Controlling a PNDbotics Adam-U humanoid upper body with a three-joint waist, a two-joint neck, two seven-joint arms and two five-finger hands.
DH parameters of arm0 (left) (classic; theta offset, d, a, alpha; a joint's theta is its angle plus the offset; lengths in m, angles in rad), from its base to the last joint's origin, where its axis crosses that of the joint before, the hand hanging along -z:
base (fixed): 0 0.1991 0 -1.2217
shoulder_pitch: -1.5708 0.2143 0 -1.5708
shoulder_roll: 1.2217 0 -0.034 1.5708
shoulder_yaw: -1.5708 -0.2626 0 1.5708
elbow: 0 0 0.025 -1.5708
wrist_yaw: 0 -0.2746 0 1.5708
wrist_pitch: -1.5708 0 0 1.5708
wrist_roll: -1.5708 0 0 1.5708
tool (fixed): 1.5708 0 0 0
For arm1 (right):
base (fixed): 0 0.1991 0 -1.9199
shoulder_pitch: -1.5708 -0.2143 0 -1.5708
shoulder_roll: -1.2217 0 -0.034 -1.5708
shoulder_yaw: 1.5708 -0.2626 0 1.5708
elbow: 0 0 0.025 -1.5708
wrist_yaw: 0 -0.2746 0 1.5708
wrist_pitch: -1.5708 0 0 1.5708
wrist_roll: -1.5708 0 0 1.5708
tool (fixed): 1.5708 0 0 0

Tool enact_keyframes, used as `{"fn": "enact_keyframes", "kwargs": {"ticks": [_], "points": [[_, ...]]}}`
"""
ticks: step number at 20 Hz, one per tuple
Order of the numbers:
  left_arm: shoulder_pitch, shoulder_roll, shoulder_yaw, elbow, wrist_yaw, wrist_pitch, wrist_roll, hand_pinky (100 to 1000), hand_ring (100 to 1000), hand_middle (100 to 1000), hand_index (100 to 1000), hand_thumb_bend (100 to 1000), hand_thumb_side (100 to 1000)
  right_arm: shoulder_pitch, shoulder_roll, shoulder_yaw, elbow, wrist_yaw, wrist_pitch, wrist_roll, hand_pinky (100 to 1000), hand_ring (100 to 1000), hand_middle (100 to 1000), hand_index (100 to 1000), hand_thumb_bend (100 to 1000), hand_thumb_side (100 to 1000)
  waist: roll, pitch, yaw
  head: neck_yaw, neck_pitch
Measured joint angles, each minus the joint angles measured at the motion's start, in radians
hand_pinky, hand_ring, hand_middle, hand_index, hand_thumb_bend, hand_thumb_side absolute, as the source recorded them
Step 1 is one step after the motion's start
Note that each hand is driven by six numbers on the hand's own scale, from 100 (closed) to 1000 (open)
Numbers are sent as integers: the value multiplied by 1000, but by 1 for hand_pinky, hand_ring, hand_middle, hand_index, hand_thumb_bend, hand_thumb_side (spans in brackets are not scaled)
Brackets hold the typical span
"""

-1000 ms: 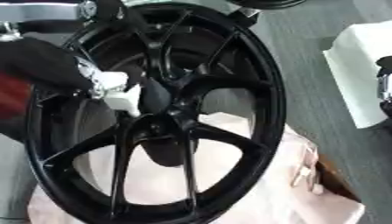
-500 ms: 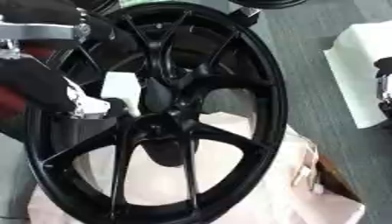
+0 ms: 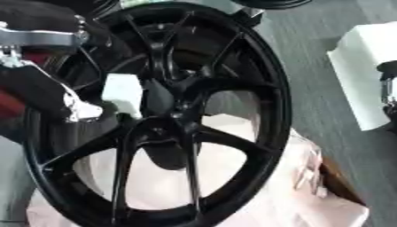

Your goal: Pull the pin out of the wheel hub.

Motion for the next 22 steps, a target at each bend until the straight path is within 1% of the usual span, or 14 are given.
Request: {"fn": "enact_keyframes", "kwargs": {"ticks": [8,13,16,19,22], "points": [[7,0,-11,12,4,0,0,912,912,840,933,370,522,-8,1,1,0,0,3,1,809,710,581,623,100,521,0,6,-2,0,-1],[8,-2,-15,27,2,-3,-3,907,909,833,919,359,536,-9,6,4,0,0,3,2,810,710,581,623,100,525,-1,7,-2,-2,-11],[8,-3,-21,33,3,-4,-3,899,897,805,906,345,518,-9,8,6,0,-2,5,3,810,711,582,623,100,529,-1,7,-3,-3,-17],[8,-3,-25,35,2,-7,-6,891,883,776,901,344,470,-9,8,6,0,-4,5,4,810,711,582,623,100,532,-1,7,-4,-2,-18],[8,-4,-25,40,1,-9,-7,882,870,754,895,324,475,-12,8,6,0,-6,6,4,810,711,582,623,100,536,-1,8,-6,-1,-18]]}}
